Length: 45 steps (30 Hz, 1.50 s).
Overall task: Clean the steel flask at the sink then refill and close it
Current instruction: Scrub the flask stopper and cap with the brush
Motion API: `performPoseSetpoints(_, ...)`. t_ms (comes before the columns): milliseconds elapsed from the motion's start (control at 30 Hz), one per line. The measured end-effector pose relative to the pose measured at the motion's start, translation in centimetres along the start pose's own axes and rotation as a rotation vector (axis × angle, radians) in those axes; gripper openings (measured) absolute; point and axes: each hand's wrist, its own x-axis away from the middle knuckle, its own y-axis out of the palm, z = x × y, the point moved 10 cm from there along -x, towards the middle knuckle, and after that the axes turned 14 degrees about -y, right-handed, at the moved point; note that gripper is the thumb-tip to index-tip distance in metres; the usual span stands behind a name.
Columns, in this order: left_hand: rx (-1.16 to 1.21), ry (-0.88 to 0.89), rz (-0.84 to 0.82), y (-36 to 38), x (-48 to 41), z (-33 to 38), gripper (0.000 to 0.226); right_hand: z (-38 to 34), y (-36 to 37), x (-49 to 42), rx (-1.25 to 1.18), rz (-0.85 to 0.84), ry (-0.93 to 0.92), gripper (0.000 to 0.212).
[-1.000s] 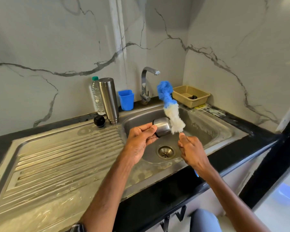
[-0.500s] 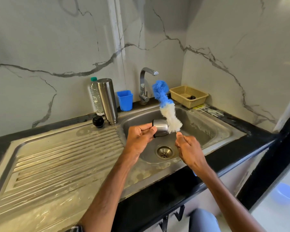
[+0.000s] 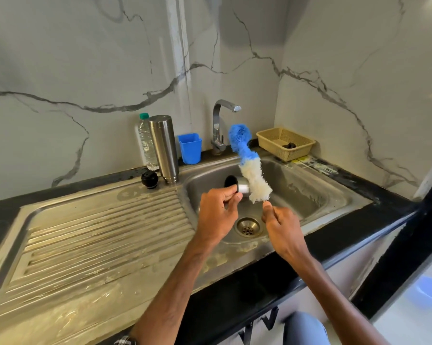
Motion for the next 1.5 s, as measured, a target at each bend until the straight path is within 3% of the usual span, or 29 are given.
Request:
performPoseSetpoints(100, -0.005, 0.001, -0.037, 0.0, -0.1, -0.2, 0.019, -0.5, 1.1, 0.1, 0.015, -0.053, -0.034, 0.052)
performPoseSetpoints(233, -0.064, -0.006, -0.016, -0.1, 0.2, 0.0, 0.028, 0.2, 0.3, -0.4, 0.004, -0.002, -0.001, 0.051)
performPoseSetpoints(333, -0.035, 0.018, -0.037, -0.1, 0.1, 0.3, 0.018, -0.6, 1.0, -0.3, 0.032, -0.066, -0.038, 0.051)
performPoseSetpoints(467, -0.082, 0.037, -0.002, 0.0, 0.4, 0.4, 0.014, 0.4, 0.5, -0.5, 0.024, -0.031, 0.020, 0.050)
performPoseSetpoints(567, -0.016, -0.010, -0.032, -0.2, 0.1, 0.0, 0.014, 0.0, 1.5, -0.1, 0.032, -0.083, -0.008, 0.050)
performPoseSetpoints(667, 0.020, -0.069, -0.015, -0.2, -0.1, -0.4, 0.015, 0.4, 0.7, -0.1, 0.045, -0.026, 0.024, 0.050)
performPoseSetpoints(800, 0.245, -0.244, -0.083, 0.0, -0.3, -1.9, 0.014, -0.6, 1.4, 0.2, 0.083, -0.084, -0.051, 0.052)
performPoseSetpoints(900, 0.422, -0.438, -0.101, 0.4, 0.3, -2.9, 0.039, -0.2, 0.6, -0.2, 0.094, -0.032, -0.028, 0.051)
performPoseSetpoints(1033, 0.732, -0.635, -0.158, 0.9, 0.7, -3.9, 0.017, -0.8, 1.2, -0.1, 0.165, -0.081, -0.095, 0.054)
performPoseSetpoints(1367, 1.143, -0.933, -0.106, 1.9, 1.8, -5.3, 0.009, -0.7, 0.8, -0.4, 0.156, 0.005, -0.130, 0.052)
performPoseSetpoints(1500, 1.272, -1.025, -0.096, 2.4, 2.2, -5.4, 0.003, -1.6, 1.0, -0.1, 0.275, -0.019, -0.185, 0.051)
